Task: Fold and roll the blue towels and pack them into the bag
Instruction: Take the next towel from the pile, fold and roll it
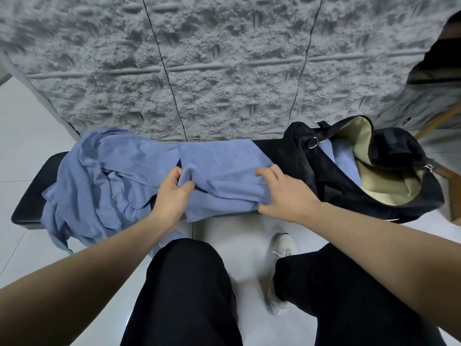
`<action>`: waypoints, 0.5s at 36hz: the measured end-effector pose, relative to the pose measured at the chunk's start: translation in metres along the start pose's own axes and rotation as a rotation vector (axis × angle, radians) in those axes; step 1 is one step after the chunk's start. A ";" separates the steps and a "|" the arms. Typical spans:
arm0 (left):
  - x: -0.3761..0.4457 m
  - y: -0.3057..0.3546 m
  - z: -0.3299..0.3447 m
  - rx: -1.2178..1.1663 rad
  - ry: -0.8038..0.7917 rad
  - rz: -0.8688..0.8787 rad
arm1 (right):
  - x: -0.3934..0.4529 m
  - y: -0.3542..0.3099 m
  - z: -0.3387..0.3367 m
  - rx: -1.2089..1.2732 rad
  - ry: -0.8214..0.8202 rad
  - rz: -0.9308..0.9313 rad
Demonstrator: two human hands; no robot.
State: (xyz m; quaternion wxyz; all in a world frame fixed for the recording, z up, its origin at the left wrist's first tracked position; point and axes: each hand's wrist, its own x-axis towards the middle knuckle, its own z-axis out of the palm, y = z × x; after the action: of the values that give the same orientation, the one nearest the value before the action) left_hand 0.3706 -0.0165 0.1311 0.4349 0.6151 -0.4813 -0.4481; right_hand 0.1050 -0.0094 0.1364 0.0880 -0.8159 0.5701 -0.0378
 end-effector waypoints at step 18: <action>-0.047 0.048 -0.002 0.890 -0.496 0.258 | -0.035 0.007 -0.049 0.721 -0.092 0.130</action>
State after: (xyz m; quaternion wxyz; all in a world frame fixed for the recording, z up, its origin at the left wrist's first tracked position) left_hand 0.3565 0.0220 0.1841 0.0564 0.5515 -0.7855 -0.2751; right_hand 0.0787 0.0160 0.1848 0.3976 -0.6956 0.5661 -0.1937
